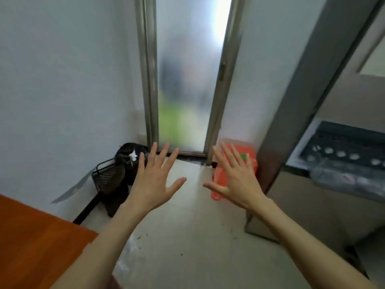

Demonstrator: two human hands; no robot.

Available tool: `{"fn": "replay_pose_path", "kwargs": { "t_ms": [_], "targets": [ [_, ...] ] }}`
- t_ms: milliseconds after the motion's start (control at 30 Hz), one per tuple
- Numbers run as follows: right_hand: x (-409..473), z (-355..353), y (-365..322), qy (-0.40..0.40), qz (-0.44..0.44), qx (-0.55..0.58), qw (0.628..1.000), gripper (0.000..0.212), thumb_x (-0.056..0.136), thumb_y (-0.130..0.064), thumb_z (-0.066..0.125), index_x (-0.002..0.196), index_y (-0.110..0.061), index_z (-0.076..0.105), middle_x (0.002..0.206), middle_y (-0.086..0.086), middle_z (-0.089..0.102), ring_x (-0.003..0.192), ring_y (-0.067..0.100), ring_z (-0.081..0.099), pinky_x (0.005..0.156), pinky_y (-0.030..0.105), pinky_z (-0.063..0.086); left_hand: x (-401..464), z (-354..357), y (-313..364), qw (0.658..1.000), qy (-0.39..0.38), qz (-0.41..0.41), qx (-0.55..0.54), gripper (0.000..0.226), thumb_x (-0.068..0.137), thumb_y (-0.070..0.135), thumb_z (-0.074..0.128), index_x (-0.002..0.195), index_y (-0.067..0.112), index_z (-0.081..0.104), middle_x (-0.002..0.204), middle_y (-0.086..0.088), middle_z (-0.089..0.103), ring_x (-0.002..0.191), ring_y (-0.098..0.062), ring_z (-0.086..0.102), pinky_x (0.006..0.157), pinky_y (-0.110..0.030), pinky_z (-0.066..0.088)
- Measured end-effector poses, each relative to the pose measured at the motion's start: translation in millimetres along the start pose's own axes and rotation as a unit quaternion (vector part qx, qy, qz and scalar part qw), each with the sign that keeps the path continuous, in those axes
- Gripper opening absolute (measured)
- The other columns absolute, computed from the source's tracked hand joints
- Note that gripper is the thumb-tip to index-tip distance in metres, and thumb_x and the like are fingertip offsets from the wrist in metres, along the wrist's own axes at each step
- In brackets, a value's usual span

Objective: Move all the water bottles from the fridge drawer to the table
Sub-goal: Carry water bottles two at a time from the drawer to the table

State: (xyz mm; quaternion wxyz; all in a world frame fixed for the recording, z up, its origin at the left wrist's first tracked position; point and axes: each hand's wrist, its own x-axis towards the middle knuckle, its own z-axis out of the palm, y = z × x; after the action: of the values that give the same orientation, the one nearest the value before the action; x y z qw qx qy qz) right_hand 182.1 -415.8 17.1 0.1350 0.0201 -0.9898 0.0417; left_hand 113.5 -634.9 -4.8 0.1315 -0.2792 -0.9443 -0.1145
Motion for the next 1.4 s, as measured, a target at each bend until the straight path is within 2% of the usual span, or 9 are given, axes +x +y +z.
{"fn": "replay_pose_path", "kwargs": {
  "t_ms": [133, 200, 300, 467, 667, 800, 1033, 1167, 1400],
  "targets": [
    [-56, -31, 89, 0.006, 0.084, -0.030, 0.996, 0.097, 0.062, -0.088, 0.012, 0.139, -0.039, -0.017, 0.154, -0.007, -0.014, 0.144, 0.018, -0.011, 0.114, 0.054, -0.003, 36, 25, 104, 0.995, 0.000, 0.091, -0.041, 0.088, 0.074, 0.079, -0.003, 0.147, 0.030, 0.004, 0.158, 0.001, 0.002, 0.140, -0.017, -0.015, 0.116, -0.054, 0.002],
    [-79, -43, 127, 0.017, 0.121, -0.050, 0.991, 0.095, 0.063, -0.086, 0.014, 0.138, -0.038, -0.018, 0.153, -0.009, -0.015, 0.144, 0.017, -0.010, 0.114, 0.055, 0.000, 55, 35, 148, 0.990, -0.005, 0.131, -0.053, 0.085, 0.076, 0.077, 0.004, 0.147, 0.031, 0.001, 0.157, 0.002, -0.001, 0.139, -0.017, -0.018, 0.115, -0.053, 0.002],
    [-107, -55, 179, 0.024, 0.173, -0.073, 0.982, 0.096, 0.059, -0.090, 0.001, 0.138, -0.038, -0.018, 0.156, -0.006, -0.011, 0.144, 0.017, -0.008, 0.113, 0.052, -0.003, 83, 50, 207, 0.981, -0.015, 0.178, -0.081, 0.081, 0.076, 0.071, 0.013, 0.146, 0.034, -0.003, 0.156, 0.005, -0.007, 0.140, -0.019, -0.020, 0.116, -0.052, -0.001],
    [-137, -55, 271, 0.010, 0.250, -0.102, 0.963, 0.093, 0.058, -0.088, -0.007, 0.136, -0.040, -0.024, 0.146, -0.010, -0.026, 0.137, 0.012, -0.021, 0.114, 0.053, -0.005, 137, 91, 294, 0.968, -0.039, 0.233, -0.089, 0.079, 0.075, 0.072, 0.010, 0.144, 0.038, -0.010, 0.152, 0.009, -0.017, 0.142, -0.022, -0.021, 0.116, -0.049, -0.007],
    [-136, -51, 393, -0.026, 0.305, -0.117, 0.945, 0.107, 0.048, -0.089, -0.020, 0.142, -0.038, -0.016, 0.154, -0.007, -0.017, 0.138, 0.014, -0.020, 0.114, 0.054, -0.005, 218, 151, 382, 0.954, -0.074, 0.272, -0.106, 0.075, 0.073, 0.074, 0.003, 0.138, 0.043, -0.020, 0.149, 0.009, -0.026, 0.138, -0.019, -0.029, 0.110, -0.041, -0.017],
    [-119, -56, 466, -0.031, 0.325, -0.107, 0.939, 0.101, 0.058, -0.086, -0.003, 0.146, -0.036, -0.005, 0.158, -0.005, -0.006, 0.145, 0.017, -0.009, 0.114, 0.054, -0.004, 275, 176, 429, 0.946, -0.096, 0.289, -0.114, 0.081, 0.073, 0.076, 0.004, 0.142, 0.039, -0.012, 0.149, 0.009, -0.024, 0.136, -0.017, -0.029, 0.110, -0.041, -0.017],
    [-121, -47, 566, -0.038, 0.349, -0.055, 0.935, 0.094, 0.066, -0.085, -0.001, 0.147, -0.037, 0.000, 0.158, -0.009, 0.002, 0.145, 0.013, -0.005, 0.113, 0.050, -0.006, 342, 214, 509, 0.922, -0.160, 0.330, -0.121, 0.066, 0.091, 0.059, 0.023, 0.145, 0.036, -0.005, 0.156, 0.005, -0.015, 0.141, -0.018, -0.021, 0.114, -0.040, -0.010],
    [-124, -37, 623, -0.045, 0.362, 0.001, 0.931, 0.062, 0.093, -0.055, 0.031, 0.147, -0.035, 0.008, 0.157, -0.008, 0.008, 0.145, 0.013, 0.000, 0.115, 0.049, -0.003, 371, 241, 545, 0.908, -0.206, 0.326, -0.162, 0.058, 0.096, 0.046, 0.032, 0.147, 0.034, 0.006, 0.157, 0.005, -0.009, 0.144, -0.017, -0.013, 0.118, -0.039, -0.001],
    [-115, -20, 742, -0.088, 0.340, 0.088, 0.932, 0.054, 0.096, -0.045, 0.036, 0.146, -0.031, 0.021, 0.155, -0.005, 0.021, 0.144, 0.019, 0.014, 0.117, 0.049, 0.007, 424, 294, 605, 0.878, -0.293, 0.228, -0.302, 0.050, 0.096, 0.033, 0.043, 0.143, 0.030, 0.028, 0.155, 0.002, 0.018, 0.144, -0.014, 0.013, 0.115, -0.030, 0.017]
  ]
}}
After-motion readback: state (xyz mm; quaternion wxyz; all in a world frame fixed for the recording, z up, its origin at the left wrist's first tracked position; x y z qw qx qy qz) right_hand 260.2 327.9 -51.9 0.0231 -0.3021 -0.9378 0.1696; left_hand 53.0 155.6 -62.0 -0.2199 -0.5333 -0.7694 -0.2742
